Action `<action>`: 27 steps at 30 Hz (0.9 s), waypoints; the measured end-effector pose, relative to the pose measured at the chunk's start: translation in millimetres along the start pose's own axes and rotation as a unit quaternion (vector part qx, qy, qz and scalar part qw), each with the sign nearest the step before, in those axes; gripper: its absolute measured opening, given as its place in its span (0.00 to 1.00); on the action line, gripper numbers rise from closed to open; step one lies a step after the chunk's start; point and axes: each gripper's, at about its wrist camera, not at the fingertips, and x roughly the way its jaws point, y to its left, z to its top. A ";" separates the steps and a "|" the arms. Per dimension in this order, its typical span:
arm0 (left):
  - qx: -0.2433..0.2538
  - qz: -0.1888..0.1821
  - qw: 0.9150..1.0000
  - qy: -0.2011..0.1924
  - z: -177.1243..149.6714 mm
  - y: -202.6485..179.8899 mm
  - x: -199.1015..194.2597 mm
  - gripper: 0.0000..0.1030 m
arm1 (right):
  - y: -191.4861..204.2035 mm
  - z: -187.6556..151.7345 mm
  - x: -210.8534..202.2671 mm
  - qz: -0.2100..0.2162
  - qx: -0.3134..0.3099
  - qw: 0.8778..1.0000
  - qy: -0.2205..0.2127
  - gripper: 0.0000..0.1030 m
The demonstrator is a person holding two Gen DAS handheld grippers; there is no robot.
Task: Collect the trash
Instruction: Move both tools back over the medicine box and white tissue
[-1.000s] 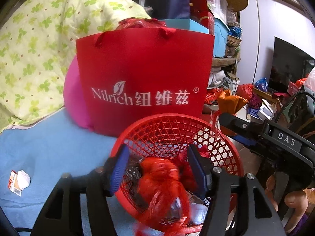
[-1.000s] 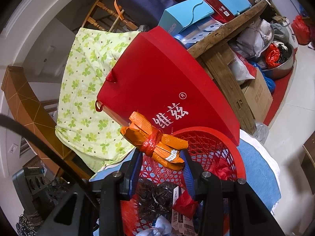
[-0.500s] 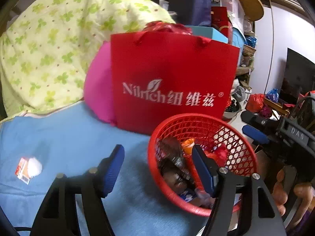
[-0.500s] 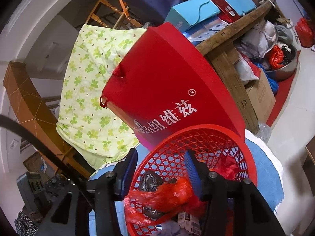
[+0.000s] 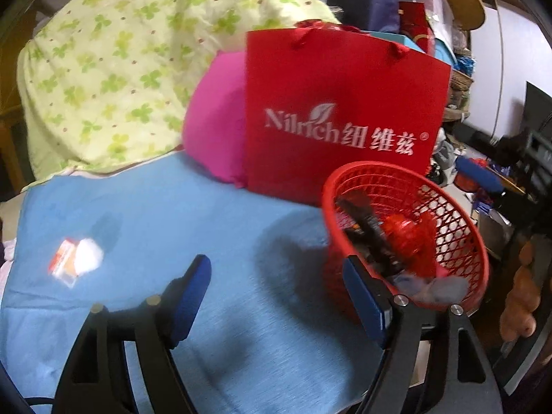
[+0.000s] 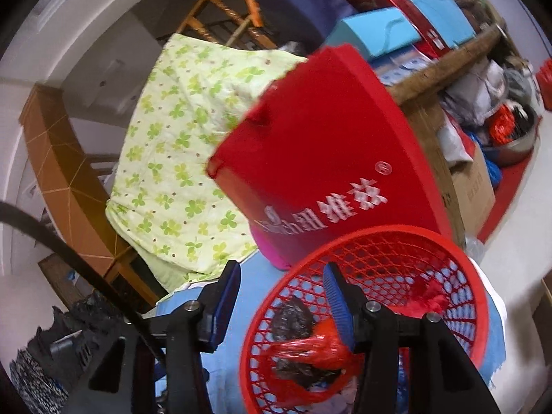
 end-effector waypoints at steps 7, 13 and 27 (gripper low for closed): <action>-0.011 0.049 0.999 0.006 -15.8 26.0 -8.1 0.77 | 35.2 -8.4 2.4 0.029 -0.046 0.998 -0.017 0.55; -0.029 0.078 0.996 0.013 -26.5 49.5 -12.3 0.77 | 67.1 -22.4 10.0 0.047 -0.093 0.994 -0.016 0.55; -0.057 0.195 0.979 0.022 -45.6 120.4 -34.0 0.77 | 132.9 -70.3 56.3 0.092 -0.155 0.982 0.052 0.59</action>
